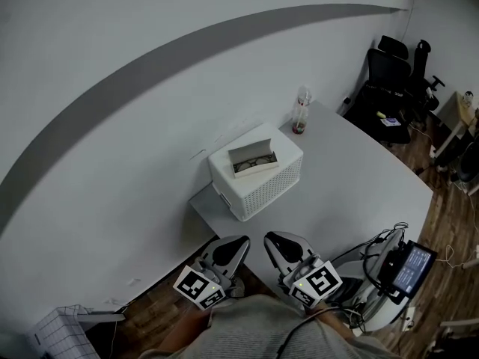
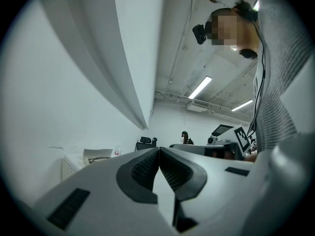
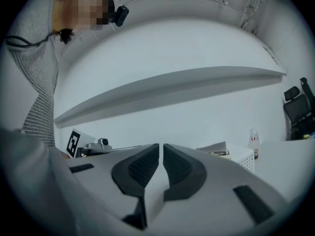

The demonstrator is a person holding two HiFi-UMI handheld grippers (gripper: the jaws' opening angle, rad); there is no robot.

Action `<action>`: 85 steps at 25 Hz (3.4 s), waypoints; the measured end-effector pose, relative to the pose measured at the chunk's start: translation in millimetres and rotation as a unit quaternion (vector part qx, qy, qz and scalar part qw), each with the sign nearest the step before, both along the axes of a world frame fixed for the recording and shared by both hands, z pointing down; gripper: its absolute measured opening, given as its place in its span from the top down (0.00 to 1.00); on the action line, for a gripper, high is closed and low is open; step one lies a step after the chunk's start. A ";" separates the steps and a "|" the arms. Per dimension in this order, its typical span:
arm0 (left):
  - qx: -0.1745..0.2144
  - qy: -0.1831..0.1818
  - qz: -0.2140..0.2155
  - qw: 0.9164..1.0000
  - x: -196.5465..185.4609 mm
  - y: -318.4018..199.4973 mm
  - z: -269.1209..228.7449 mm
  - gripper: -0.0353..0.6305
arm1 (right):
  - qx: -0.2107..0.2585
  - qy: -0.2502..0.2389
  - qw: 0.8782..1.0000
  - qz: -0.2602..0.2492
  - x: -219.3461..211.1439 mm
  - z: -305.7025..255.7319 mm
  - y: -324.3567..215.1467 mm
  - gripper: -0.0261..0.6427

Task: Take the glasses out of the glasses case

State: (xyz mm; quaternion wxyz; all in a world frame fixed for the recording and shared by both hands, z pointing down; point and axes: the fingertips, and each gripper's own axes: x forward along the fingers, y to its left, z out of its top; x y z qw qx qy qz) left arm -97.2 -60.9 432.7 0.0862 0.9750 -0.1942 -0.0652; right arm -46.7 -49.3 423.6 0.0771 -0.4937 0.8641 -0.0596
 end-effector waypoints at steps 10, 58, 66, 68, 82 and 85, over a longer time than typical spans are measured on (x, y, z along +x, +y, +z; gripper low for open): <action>-0.006 -0.015 0.067 0.998 14.1 -33.8 7.9 0.93 | 0.000 -0.012 0.999 0.042 9.6 1.5 -34.8 0.94; 0.002 -0.036 0.077 0.996 47.9 -66.1 5.5 0.93 | -0.013 -0.021 0.998 0.055 51.5 2.7 -66.6 0.94; 0.024 -0.032 0.064 0.997 44.7 -67.5 1.6 0.86 | -0.013 -0.022 0.998 0.060 51.9 2.9 -64.9 0.94; 0.031 -0.032 0.061 0.997 44.9 -68.2 0.7 0.74 | -0.013 -0.023 0.998 0.061 52.0 2.9 -65.0 0.94; 0.030 -0.032 0.063 0.997 44.4 -73.7 0.5 0.74 | -0.012 -0.021 0.997 0.067 52.6 2.3 -65.1 0.94; 0.036 -0.037 0.064 0.997 45.3 -75.9 0.4 0.74 | -0.012 -0.022 0.997 0.067 52.6 2.7 -65.1 0.94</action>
